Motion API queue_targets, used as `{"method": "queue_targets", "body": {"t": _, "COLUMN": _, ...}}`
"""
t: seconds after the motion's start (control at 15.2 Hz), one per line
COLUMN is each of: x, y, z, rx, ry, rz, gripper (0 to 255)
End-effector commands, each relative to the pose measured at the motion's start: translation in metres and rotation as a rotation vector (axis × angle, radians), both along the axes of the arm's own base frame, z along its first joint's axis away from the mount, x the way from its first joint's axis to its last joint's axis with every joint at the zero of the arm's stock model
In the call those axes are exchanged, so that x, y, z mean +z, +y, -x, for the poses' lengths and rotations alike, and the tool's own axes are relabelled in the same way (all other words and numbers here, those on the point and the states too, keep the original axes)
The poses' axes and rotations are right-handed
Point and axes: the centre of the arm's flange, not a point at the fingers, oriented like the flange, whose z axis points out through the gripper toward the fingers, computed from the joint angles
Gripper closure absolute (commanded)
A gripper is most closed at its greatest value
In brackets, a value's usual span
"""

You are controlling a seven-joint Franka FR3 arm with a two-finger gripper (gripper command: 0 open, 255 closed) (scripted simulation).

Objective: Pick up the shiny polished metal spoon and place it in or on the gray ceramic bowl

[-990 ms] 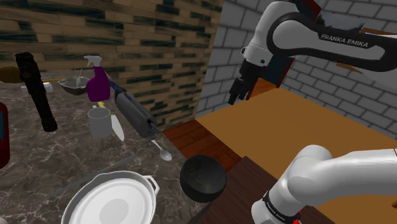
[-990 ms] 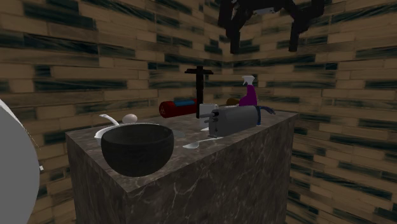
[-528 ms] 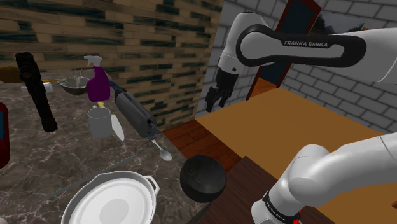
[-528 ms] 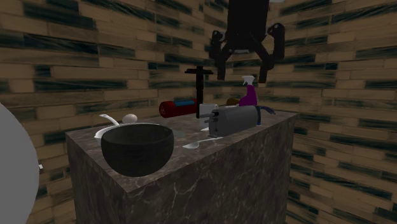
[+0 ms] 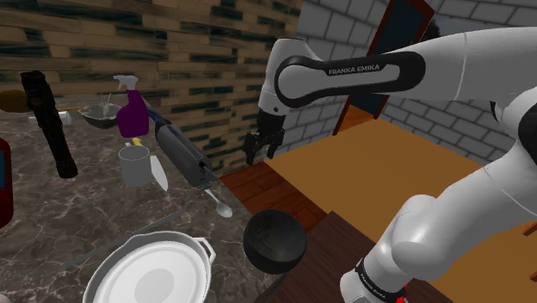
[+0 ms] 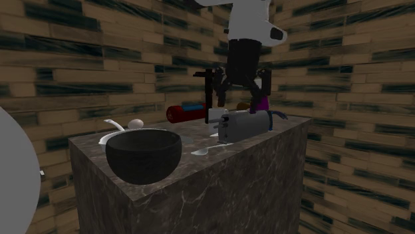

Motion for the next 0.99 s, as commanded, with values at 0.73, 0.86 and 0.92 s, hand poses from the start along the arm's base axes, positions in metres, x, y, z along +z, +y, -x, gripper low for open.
{"method": "queue_targets", "body": {"t": 0.73, "x": -0.098, "y": 0.104, "z": -0.093, "rx": -0.046, "ry": 0.09, "rz": -0.035, "gripper": 0}}
{"method": "queue_targets", "body": {"t": 0.86, "x": -0.108, "y": 0.105, "z": -0.092, "rx": -0.046, "ry": 0.09, "rz": -0.035, "gripper": 0}}
{"method": "queue_targets", "body": {"t": 0.92, "x": -0.114, "y": 0.106, "z": -0.091, "rx": -0.046, "ry": 0.09, "rz": -0.035, "gripper": 0}}
